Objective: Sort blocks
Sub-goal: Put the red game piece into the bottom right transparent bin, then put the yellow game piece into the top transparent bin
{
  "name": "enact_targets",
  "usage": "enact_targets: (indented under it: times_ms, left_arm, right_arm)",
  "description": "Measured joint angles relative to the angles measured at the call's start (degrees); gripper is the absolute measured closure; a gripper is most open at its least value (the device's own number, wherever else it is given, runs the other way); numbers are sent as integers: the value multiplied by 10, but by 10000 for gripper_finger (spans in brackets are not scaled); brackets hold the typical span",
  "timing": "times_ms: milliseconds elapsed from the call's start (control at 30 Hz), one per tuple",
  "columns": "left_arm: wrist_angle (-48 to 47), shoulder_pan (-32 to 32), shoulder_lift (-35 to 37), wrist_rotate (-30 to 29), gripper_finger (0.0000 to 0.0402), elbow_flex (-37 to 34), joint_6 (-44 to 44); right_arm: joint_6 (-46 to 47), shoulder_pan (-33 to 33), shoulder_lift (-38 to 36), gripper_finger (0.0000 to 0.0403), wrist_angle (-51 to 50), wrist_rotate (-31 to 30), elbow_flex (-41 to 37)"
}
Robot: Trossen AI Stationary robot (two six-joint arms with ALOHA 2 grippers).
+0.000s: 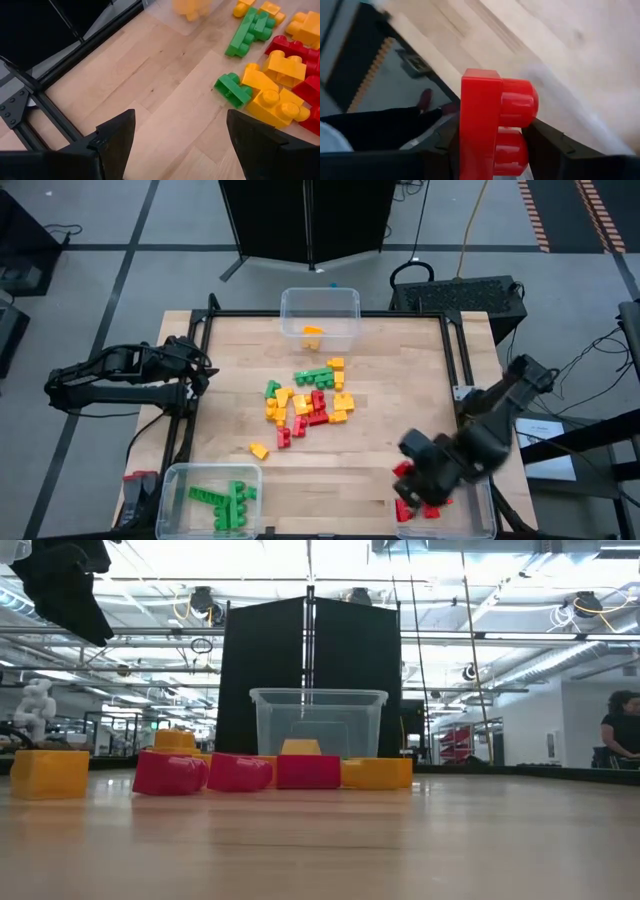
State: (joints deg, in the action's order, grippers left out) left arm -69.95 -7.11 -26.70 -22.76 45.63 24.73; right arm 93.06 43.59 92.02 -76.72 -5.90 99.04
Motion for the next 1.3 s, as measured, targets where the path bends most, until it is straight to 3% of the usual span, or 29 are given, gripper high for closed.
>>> enact_targets:
  times_ms: [133,300,533,833,1067,1167,1300]
  left_arm:
    - [0,0,0,0,114,0,0]
    - [0,0,0,0,114,0,0]
    - [0,0,0,0,114,0,1]
    - [0,0,0,0,114,0,4]
    - [0,0,0,0,114,0,4]
    - [1,0,0,0,114,0,5]
    - [1,0,0,0,114,0,4]
  right_arm:
    - [98,59,14,251,-42,1,0]
    - [152,94,46,249,-62,-1,0]
    - [158,106,84,196,-57,21,0]
    - [130,95,105,207,-64,28,0]
    - [11,26,64,207,-10,-55,-1]
    - [-103,-36,44,207,33,-104,0]
    - [-293,-133,36,207,63,-119,0]
